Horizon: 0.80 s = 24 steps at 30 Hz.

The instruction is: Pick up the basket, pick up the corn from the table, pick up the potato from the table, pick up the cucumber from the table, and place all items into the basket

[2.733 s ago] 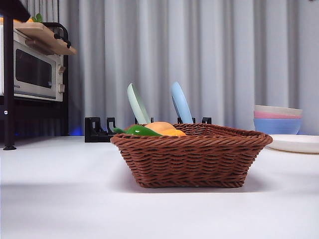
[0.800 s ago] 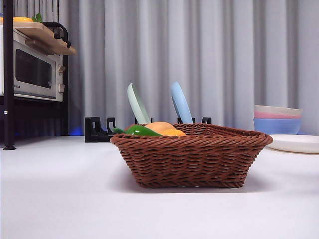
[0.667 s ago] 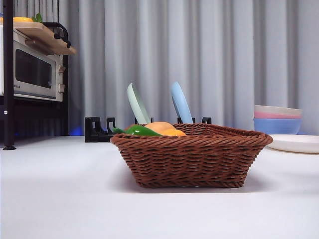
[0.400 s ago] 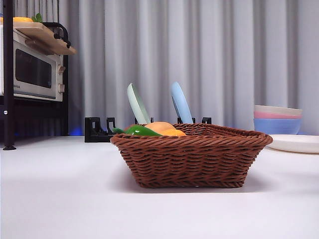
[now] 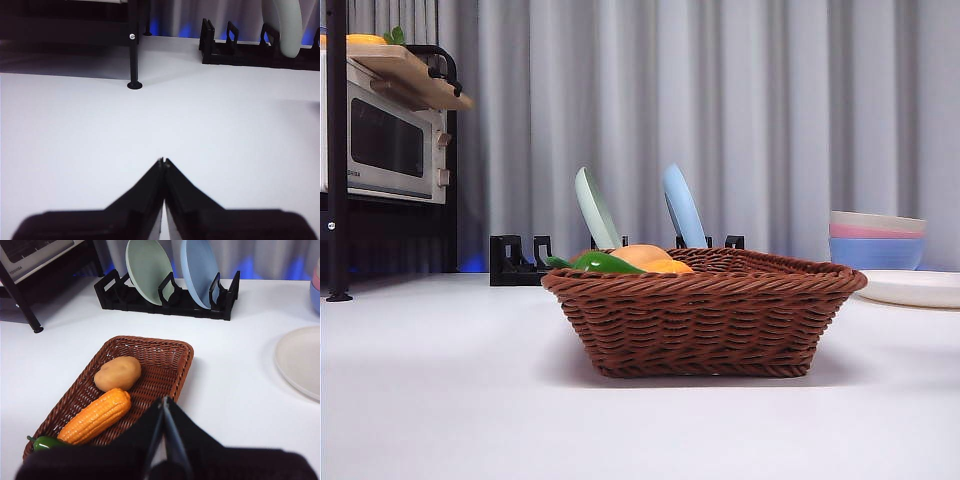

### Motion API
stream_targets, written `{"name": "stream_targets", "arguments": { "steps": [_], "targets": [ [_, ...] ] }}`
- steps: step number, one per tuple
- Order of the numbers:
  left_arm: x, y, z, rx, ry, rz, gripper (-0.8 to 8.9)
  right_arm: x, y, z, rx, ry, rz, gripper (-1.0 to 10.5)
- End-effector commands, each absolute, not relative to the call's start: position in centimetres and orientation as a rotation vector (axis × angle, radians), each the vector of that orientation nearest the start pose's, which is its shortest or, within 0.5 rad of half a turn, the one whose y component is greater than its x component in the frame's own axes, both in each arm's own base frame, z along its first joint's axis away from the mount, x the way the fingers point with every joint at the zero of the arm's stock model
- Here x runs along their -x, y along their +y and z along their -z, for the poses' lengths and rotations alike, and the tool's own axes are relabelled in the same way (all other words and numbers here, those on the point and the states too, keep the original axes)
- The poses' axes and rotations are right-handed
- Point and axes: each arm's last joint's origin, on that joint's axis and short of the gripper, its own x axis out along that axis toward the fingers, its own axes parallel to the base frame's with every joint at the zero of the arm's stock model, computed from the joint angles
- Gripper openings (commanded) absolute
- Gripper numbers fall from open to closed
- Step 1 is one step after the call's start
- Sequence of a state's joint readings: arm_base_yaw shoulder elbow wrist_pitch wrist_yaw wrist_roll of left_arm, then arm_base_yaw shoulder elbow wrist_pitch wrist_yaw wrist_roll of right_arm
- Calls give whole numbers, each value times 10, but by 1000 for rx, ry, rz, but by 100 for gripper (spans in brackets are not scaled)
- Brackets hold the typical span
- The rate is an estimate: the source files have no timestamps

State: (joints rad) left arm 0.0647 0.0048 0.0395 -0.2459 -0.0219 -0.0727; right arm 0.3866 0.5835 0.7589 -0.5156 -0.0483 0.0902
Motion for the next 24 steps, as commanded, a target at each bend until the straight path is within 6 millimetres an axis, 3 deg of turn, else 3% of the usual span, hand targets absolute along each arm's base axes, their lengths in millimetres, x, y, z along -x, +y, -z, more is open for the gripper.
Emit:
{"name": "stream_targets", "arguments": {
  "steps": [1, 8, 14, 20, 24],
  "targets": [
    [-94, 7, -149, 86, 215, -98, -1, -112, 47, -317, -38, 355, -412, 2],
    [-94, 7, -149, 86, 215, -98, -1, -112, 47, -318, 59, 327, -429, 2],
    [-94, 7, -149, 86, 215, -98, -1, -104, 31, -313, 153, 240, -343, 2],
    [-94, 7, -149, 86, 215, -98, -1, -98, 14, -279, 123, 65, -181, 2],
    [-94, 7, -149, 86, 215, -98, -1, -95, 8, -237, 82, 48, -123, 2]
  ]
}}
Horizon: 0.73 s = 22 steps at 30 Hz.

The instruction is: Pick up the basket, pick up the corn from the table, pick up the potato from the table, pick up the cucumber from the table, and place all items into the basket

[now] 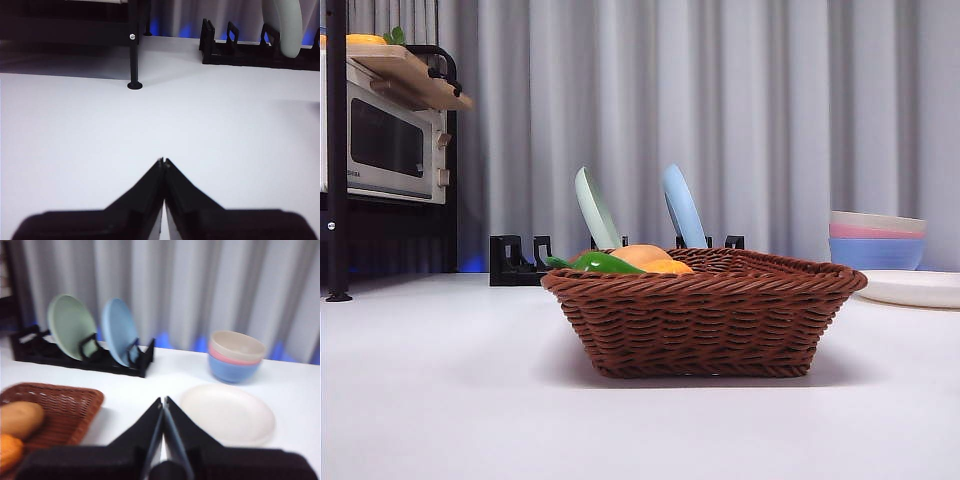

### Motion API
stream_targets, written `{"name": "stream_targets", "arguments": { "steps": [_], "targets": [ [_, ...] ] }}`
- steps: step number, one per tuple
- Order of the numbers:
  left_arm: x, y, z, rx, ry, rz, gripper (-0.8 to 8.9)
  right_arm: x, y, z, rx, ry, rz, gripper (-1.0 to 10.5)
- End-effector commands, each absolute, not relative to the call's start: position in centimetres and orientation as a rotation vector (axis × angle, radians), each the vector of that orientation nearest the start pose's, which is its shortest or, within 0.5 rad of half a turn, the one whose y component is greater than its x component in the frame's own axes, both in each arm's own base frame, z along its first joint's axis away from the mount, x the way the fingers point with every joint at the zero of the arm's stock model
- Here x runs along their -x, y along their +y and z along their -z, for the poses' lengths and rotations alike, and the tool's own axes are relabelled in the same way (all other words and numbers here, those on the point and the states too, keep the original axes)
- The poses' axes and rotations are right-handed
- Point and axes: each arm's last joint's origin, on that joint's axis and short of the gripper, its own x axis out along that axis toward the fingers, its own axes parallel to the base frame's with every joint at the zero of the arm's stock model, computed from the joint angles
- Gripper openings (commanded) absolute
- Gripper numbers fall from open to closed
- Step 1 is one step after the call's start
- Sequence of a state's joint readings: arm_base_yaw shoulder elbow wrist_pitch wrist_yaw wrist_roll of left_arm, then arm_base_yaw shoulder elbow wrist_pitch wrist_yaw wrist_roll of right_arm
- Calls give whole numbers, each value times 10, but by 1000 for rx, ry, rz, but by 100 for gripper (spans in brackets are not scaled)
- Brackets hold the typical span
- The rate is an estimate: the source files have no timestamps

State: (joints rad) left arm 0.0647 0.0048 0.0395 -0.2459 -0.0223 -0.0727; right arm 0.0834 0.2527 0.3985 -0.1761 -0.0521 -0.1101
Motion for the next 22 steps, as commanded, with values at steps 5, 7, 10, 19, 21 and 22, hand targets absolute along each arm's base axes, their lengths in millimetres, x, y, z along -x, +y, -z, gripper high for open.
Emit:
{"name": "stream_targets", "arguments": {
  "steps": [5, 7, 10, 19, 21, 22],
  "targets": [
    [-94, 7, -149, 86, 215, -98, -1, -96, 5, -190, 13, 106, -92, 2],
    [-94, 7, -149, 86, 215, -98, -1, -96, 5, -173, -19, 130, -85, 2],
    [-94, 7, -149, 86, 215, -98, -1, -97, 5, -154, -68, 153, -81, 2],
    [-94, 7, -149, 86, 215, -98, -1, -96, 5, -148, -120, 184, -95, 2],
    [-94, 7, -149, 86, 215, -98, -1, -96, 5, -147, -118, 189, -91, 2],
    [-94, 7, -149, 86, 215, -98, -1, -96, 5, -147, -118, 189, -90, 2]
  ]
}}
